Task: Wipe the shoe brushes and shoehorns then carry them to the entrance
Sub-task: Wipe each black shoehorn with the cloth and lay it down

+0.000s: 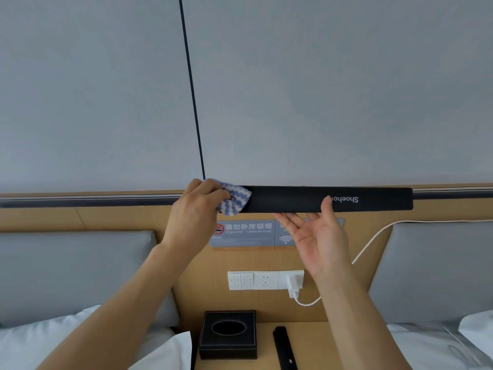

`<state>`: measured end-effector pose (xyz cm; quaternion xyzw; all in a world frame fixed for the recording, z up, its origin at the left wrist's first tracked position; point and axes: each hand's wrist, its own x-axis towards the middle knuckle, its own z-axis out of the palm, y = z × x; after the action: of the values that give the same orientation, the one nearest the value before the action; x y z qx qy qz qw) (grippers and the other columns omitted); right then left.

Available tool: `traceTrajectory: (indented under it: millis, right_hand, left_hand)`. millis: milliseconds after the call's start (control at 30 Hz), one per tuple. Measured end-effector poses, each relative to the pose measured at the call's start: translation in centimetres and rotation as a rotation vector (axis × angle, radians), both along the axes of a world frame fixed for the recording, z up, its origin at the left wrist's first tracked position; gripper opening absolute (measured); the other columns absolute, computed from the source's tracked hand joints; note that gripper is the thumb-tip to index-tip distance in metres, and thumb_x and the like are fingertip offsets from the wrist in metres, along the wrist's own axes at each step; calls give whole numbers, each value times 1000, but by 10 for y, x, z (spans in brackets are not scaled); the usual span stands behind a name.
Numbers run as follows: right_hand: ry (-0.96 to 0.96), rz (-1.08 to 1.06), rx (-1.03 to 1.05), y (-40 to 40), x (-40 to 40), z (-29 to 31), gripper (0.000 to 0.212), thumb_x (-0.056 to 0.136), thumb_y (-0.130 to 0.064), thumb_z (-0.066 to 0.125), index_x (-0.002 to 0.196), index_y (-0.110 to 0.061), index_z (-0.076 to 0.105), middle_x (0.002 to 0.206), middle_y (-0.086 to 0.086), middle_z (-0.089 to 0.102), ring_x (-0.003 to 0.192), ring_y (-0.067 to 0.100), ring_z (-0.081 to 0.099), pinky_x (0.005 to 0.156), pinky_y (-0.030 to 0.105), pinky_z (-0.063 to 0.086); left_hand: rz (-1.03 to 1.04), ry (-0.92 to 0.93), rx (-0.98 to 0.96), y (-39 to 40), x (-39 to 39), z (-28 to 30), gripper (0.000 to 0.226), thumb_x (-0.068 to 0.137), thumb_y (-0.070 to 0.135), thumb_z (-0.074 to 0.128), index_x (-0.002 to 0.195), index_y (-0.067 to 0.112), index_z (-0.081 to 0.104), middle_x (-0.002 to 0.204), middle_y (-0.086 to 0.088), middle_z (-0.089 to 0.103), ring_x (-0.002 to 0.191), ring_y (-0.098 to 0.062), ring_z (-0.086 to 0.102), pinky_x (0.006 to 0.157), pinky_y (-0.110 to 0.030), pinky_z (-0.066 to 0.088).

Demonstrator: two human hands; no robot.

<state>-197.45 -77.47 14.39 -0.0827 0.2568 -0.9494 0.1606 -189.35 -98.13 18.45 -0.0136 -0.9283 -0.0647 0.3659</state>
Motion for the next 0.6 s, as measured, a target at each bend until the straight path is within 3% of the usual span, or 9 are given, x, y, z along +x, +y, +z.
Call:
traceTrajectory:
  millis: [133, 333, 467, 600]
  right_hand:
    - [3, 9, -18, -2, 3, 0, 47, 103, -42, 46, 141, -14, 48, 131, 16, 67, 117, 43, 65, 96, 59, 54]
    - [30, -5, 55, -10, 7, 1, 54, 99, -44, 49, 144, -14, 47, 133, 14, 66, 117, 39, 66, 98, 56, 53]
    - [68, -18, 168, -15, 10, 4, 66, 86, -47, 57, 143, -17, 46, 132, 11, 67, 113, 35, 69, 101, 54, 53]
    - [93, 9, 271, -21, 15, 2, 58, 93, -47, 52, 141, -15, 48, 128, 13, 69, 112, 34, 70, 94, 48, 57]
  left_hand:
    - [73, 2, 91, -4, 0, -3, 41, 71, -21, 56, 98, 6, 74, 97, -6, 68, 89, -29, 55, 58, -46, 52]
    - [101, -29, 97, 8, -3, -12, 38, 73, -15, 61, 100, 8, 72, 95, -4, 67, 90, -25, 54, 55, -37, 49]
    - [25, -61, 122, 25, -4, -18, 36, 77, -11, 56, 101, 9, 72, 91, -4, 64, 91, -24, 54, 62, -40, 51]
    - [-125, -35, 157, 43, 0, -18, 36, 74, -13, 60, 102, 5, 74, 89, -7, 66, 87, -26, 57, 68, -33, 48]
